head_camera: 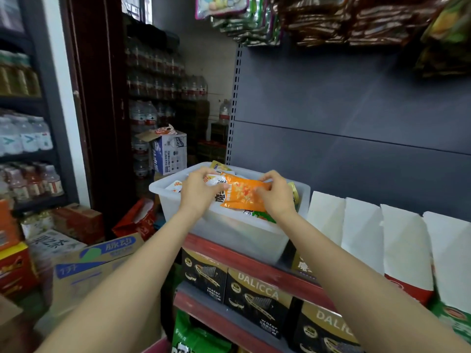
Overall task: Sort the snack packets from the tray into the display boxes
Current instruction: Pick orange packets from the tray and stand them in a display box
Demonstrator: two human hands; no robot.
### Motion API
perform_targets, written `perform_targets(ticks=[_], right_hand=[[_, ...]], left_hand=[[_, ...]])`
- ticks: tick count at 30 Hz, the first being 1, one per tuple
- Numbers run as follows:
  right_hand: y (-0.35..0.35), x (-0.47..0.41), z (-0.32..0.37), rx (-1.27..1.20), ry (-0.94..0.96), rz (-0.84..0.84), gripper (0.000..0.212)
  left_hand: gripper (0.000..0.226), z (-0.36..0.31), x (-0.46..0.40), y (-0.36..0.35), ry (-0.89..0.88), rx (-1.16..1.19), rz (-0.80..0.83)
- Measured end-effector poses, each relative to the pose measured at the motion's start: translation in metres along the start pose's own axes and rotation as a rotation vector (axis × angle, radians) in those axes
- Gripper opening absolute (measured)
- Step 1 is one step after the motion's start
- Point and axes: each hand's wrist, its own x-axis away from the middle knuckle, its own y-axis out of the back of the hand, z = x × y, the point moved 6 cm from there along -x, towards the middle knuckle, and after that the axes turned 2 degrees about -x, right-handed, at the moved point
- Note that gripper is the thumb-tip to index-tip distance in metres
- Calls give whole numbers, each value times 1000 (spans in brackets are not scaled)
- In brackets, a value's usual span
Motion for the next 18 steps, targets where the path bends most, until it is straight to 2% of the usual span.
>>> perform_targets(ticks=[2, 4, 6, 8, 11, 13, 17, 18], right_hand=[[0, 2, 2, -44, 26, 48, 17], [10, 5, 5, -57, 51, 28, 13], [24, 8, 6, -80, 73, -16, 8], [45, 13, 7, -130, 74, -75, 10], [79, 23, 2, -204, 36, -119, 12], [102, 33, -3, -237, 61, -81, 10], [159, 58, -20, -163, 65, -7, 56], [174, 65, -26, -147, 46, -12, 62]], left_hand=[[41, -14, 3, 2, -21, 107, -5], [49, -27, 5, 4, -7, 246, -72], [46, -33, 7, 4, 63, 339, -156], [41, -38, 9, -6, 150, 452, -172], [27, -56, 18, -41, 205, 638, 10], [31, -74, 31, -66, 191, 676, 146], [47, -125, 63, -113, 97, 707, 359], [52, -138, 72, -125, 76, 706, 403]])
